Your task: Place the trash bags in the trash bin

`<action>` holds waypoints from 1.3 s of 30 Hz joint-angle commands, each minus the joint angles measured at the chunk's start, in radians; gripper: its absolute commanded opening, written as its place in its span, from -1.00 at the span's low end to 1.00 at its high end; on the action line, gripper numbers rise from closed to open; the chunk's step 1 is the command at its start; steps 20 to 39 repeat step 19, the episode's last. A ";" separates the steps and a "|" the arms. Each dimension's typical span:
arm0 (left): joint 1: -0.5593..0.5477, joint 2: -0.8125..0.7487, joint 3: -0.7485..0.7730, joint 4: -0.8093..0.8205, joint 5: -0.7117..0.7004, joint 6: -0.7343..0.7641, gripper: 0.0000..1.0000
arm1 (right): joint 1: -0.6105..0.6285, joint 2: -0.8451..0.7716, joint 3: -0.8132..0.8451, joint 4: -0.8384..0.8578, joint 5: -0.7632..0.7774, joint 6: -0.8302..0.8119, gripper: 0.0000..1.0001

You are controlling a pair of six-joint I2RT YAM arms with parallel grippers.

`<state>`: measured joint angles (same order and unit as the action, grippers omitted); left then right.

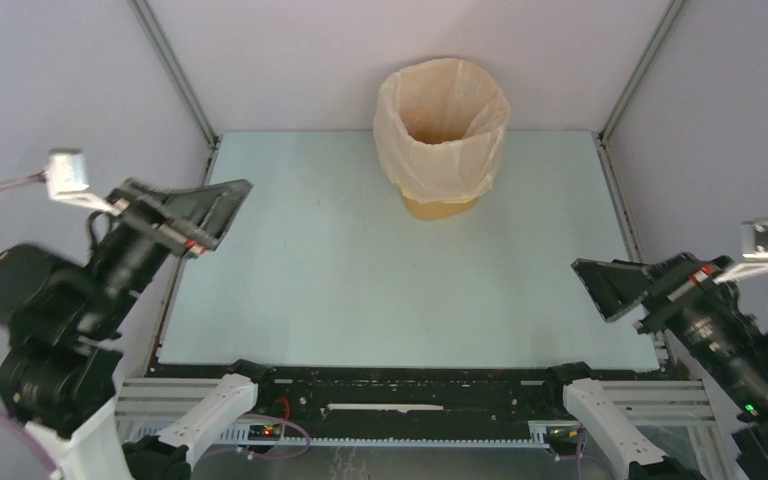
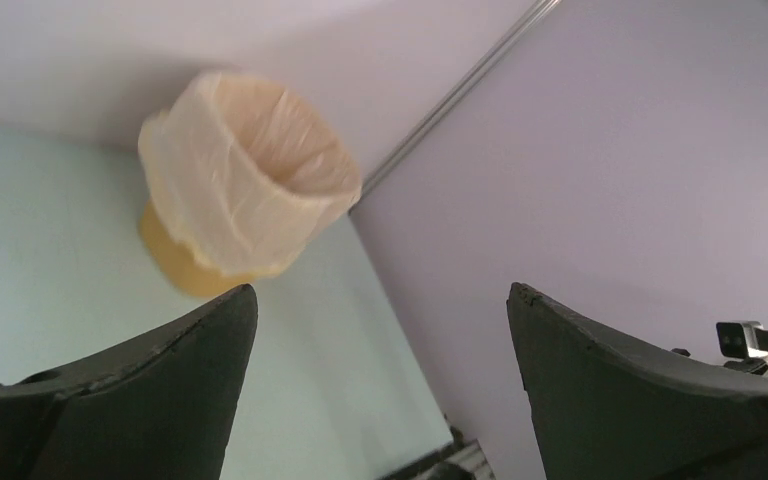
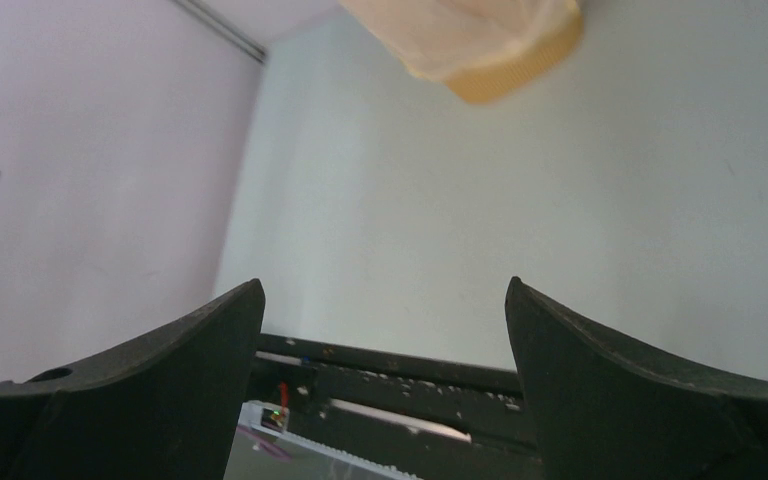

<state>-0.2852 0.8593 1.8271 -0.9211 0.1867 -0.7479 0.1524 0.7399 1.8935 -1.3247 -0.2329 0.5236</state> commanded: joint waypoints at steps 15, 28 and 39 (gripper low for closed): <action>0.001 -0.067 0.103 0.046 -0.157 0.093 1.00 | 0.042 -0.004 0.189 0.036 -0.149 0.065 0.99; 0.001 -0.058 0.108 0.047 -0.163 0.090 1.00 | 0.074 -0.023 0.163 0.056 -0.119 0.078 0.99; 0.001 -0.058 0.108 0.047 -0.163 0.090 1.00 | 0.074 -0.023 0.163 0.056 -0.119 0.078 0.99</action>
